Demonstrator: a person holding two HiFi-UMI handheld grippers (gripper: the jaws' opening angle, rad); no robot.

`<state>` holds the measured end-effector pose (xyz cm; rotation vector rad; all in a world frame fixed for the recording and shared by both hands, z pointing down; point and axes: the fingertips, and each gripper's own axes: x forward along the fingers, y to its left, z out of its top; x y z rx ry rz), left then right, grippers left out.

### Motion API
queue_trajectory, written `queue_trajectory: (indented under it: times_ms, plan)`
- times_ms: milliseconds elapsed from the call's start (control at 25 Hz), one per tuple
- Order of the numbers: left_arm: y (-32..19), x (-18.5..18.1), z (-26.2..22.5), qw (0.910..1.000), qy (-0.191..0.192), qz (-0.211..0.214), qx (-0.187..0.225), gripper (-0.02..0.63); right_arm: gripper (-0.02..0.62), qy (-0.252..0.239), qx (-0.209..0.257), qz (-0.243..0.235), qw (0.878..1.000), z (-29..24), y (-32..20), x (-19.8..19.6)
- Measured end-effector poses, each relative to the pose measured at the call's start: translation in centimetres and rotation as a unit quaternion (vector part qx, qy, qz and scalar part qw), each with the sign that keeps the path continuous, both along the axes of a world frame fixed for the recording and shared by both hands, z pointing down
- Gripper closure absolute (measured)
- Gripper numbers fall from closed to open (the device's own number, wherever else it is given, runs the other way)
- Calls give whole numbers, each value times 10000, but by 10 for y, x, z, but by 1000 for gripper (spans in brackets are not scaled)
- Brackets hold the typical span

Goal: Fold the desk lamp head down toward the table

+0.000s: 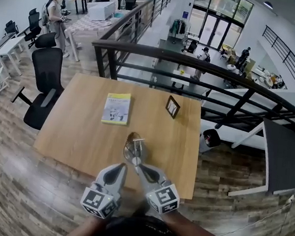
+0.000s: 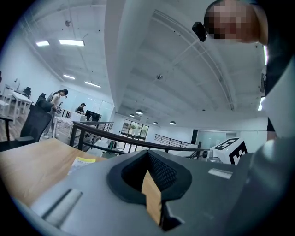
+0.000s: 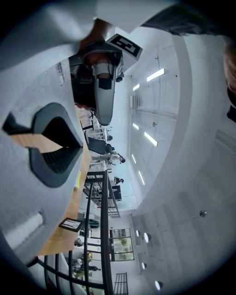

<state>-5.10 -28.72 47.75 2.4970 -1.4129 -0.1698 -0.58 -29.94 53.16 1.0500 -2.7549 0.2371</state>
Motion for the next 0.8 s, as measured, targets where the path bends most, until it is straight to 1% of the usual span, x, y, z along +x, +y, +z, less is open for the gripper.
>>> queue_trajectory:
  times_ms: [120,320,520,680,800]
  plan:
    - [20,-6,-5,9999,-45,151,71,604,592,-47,-33,92,9999,-7,21,-10]
    - [57,-28,-9,9994,-37,277,183,604,592,-191,71,216,9996,-20,56,-34]
    - [101,-42,-14,9987,-21,452,234,604,592,-174,234,265,9992,-27,104,-54]
    - [135,-41,-10,9974,20,670,253,604,592,-201,288,370,9987,-30,142,-58]
    - [151,-32,-11,9962,101,824,259,604,592,-182,317,447,9983,-32,164,-52]
